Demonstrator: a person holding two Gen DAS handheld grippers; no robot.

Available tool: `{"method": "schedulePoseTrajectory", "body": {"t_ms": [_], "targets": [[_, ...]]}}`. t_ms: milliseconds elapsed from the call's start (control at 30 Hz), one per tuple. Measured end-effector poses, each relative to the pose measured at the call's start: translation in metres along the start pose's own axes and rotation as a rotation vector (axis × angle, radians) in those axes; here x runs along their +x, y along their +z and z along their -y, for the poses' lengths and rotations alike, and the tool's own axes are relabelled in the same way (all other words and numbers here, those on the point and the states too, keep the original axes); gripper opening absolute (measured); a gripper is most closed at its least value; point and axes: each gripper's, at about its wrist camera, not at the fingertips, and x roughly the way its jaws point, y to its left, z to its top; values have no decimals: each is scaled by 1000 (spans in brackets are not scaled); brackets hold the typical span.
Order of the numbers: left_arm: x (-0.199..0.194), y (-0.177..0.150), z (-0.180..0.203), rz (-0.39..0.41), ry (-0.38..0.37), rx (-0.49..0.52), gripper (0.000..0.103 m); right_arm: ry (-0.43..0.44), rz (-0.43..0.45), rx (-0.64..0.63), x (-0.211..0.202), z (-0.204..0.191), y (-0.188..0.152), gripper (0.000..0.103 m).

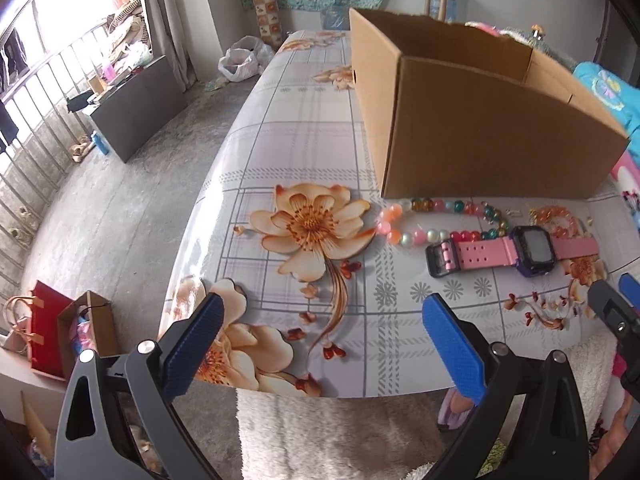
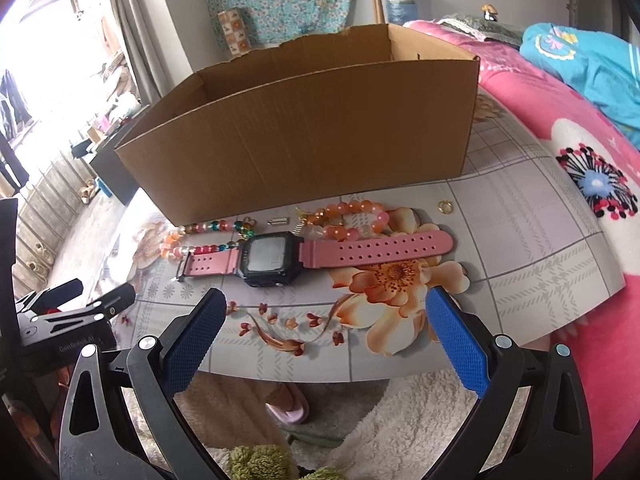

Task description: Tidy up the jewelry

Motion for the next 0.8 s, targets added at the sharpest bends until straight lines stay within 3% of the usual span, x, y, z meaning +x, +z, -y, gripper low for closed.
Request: {"method": "schedulePoseTrajectory", "body": {"t_ms": [67,233,367,467,600,800], "targets": [[-1,1,-6,23,-51,-7,97,24,5,-8,-2,-3,1,96],[-1,1,-19,69,-273,-46,97,83,13,-28,-2,-8,4,95],[0,3,-25,74,-438,-106,97,117,33,-138,3,-18,10,91],[11,9,-24,28,-504,-145,97,150,42,-281,9,-27,15,87],[12,7,-25,52,-479,-146,97,215,-7,-423,27,-35,24,73],[4,2,-10,114,-288,17,97,249,-93,-590,52,-42,32,62]]}}
